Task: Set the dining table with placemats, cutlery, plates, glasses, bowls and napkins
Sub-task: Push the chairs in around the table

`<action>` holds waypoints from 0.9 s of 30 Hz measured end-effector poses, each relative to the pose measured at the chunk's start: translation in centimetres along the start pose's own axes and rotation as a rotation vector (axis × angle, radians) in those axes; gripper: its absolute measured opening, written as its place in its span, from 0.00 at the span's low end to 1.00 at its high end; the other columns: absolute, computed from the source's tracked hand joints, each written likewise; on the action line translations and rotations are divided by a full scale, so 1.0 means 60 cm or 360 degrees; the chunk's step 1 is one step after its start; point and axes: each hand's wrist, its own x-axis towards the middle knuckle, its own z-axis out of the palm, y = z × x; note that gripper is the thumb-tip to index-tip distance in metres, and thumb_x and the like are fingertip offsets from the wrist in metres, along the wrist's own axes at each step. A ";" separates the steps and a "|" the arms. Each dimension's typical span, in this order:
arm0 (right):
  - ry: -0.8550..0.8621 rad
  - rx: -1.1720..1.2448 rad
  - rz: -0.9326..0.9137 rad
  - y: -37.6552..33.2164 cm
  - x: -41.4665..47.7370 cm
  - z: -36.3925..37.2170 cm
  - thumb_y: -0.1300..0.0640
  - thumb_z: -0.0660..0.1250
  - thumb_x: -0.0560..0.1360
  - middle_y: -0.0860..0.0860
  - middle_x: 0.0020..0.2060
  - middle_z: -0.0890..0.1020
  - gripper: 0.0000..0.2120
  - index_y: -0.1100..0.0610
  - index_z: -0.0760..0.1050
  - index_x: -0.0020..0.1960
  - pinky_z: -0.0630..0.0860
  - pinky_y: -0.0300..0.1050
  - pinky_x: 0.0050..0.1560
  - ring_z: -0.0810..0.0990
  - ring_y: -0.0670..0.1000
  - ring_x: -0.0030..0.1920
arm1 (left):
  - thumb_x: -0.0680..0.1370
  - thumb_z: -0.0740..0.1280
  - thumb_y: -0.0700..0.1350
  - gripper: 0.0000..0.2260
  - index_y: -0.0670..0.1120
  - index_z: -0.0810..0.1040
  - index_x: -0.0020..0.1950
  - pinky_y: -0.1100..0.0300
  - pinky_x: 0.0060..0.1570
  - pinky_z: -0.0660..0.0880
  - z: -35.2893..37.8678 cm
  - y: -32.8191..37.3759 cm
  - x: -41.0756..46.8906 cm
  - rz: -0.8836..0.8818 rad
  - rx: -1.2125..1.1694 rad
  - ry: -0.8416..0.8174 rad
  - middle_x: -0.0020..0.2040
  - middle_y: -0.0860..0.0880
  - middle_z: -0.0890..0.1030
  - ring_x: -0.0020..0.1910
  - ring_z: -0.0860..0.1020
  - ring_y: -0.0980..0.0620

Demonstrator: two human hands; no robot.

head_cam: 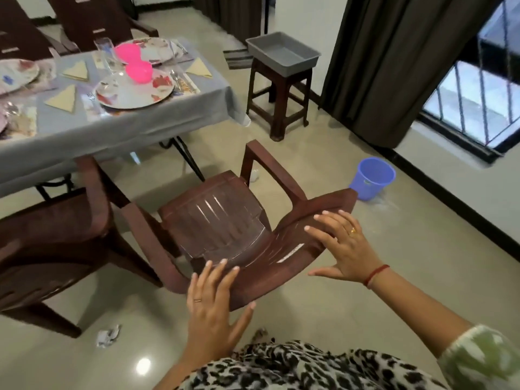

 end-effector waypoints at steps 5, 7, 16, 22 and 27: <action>-0.0041 0.0110 -0.0173 0.065 0.009 0.026 0.32 0.63 0.69 0.54 0.64 0.72 0.34 0.52 0.69 0.67 0.64 0.59 0.67 0.71 0.56 0.65 | 0.78 0.54 0.65 0.26 0.48 0.69 0.67 0.39 0.71 0.51 -0.002 0.008 -0.010 -0.0010 0.0296 0.0007 0.69 0.45 0.68 0.76 0.56 0.48; -0.0052 0.0163 -0.0303 0.086 0.029 0.037 0.41 0.64 0.70 0.54 0.57 0.77 0.25 0.54 0.75 0.61 0.66 0.59 0.64 0.75 0.55 0.59 | 0.76 0.59 0.64 0.25 0.48 0.74 0.63 0.35 0.69 0.51 0.003 0.018 -0.001 -0.0078 0.0566 -0.0061 0.66 0.45 0.73 0.72 0.65 0.42; -0.0234 0.0286 -0.0467 0.114 0.074 0.084 0.55 0.60 0.72 0.50 0.31 0.80 0.09 0.54 0.78 0.38 0.74 0.46 0.29 0.78 0.54 0.30 | 0.68 0.63 0.47 0.08 0.50 0.80 0.41 0.40 0.61 0.66 0.017 0.031 0.046 -0.0407 0.0917 -0.0029 0.40 0.52 0.81 0.43 0.80 0.46; -0.0317 0.0246 -0.0444 0.101 0.146 0.118 0.54 0.67 0.69 0.51 0.28 0.76 0.05 0.54 0.74 0.37 0.71 0.43 0.26 0.76 0.55 0.26 | 0.62 0.76 0.44 0.10 0.50 0.81 0.40 0.42 0.58 0.68 0.004 -0.024 0.103 -0.0592 0.0955 -0.0103 0.40 0.51 0.82 0.43 0.80 0.44; -0.0377 0.0206 -0.0371 0.060 0.212 0.143 0.55 0.76 0.64 0.51 0.28 0.76 0.10 0.54 0.74 0.37 0.72 0.43 0.25 0.76 0.55 0.26 | 0.58 0.80 0.43 0.15 0.49 0.81 0.42 0.45 0.52 0.72 -0.031 -0.099 0.147 -0.0686 0.0923 -0.0224 0.40 0.51 0.81 0.43 0.80 0.44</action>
